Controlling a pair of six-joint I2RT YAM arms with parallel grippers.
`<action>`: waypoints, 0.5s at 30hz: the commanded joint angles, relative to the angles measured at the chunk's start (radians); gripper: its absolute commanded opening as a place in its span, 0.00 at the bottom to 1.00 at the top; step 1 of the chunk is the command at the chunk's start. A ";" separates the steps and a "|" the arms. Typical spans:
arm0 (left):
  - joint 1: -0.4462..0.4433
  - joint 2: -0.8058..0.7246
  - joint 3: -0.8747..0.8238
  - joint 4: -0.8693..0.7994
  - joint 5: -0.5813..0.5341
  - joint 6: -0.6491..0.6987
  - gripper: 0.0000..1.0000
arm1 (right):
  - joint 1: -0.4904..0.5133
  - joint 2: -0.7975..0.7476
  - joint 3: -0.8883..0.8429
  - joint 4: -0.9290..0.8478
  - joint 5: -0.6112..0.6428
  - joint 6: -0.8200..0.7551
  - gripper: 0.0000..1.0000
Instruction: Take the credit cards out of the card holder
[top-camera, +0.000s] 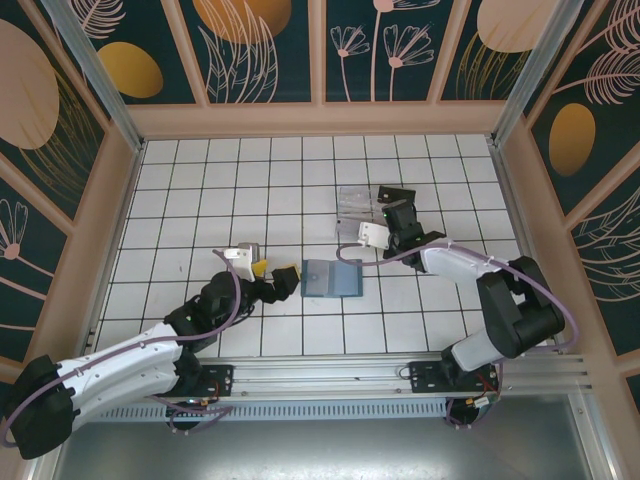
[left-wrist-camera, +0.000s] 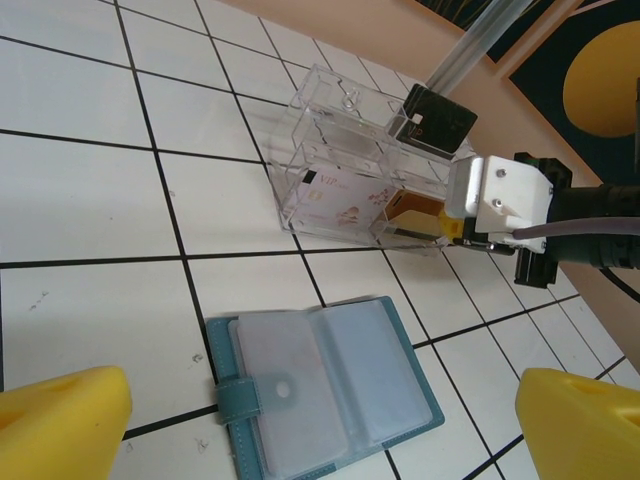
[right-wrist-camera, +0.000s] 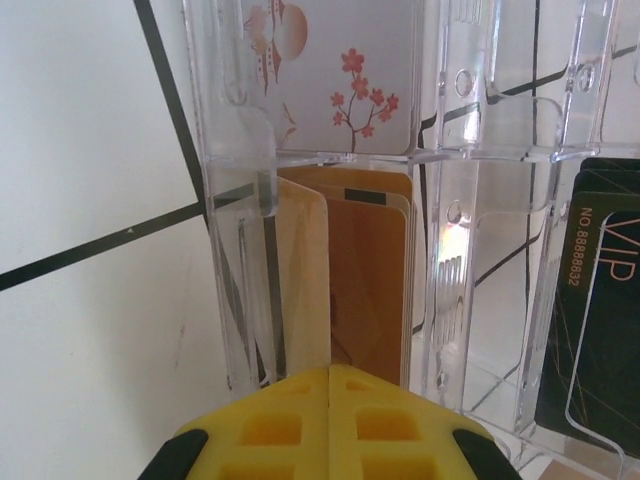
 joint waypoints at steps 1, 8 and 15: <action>0.004 0.003 0.005 0.015 -0.009 0.021 0.99 | -0.002 0.017 0.039 0.066 0.023 0.014 0.22; 0.004 0.001 0.005 0.015 -0.005 0.020 0.99 | 0.000 0.050 0.046 0.106 0.071 0.019 0.29; 0.003 -0.003 0.004 0.014 -0.007 0.020 0.99 | -0.005 0.079 0.075 0.143 0.125 0.019 0.30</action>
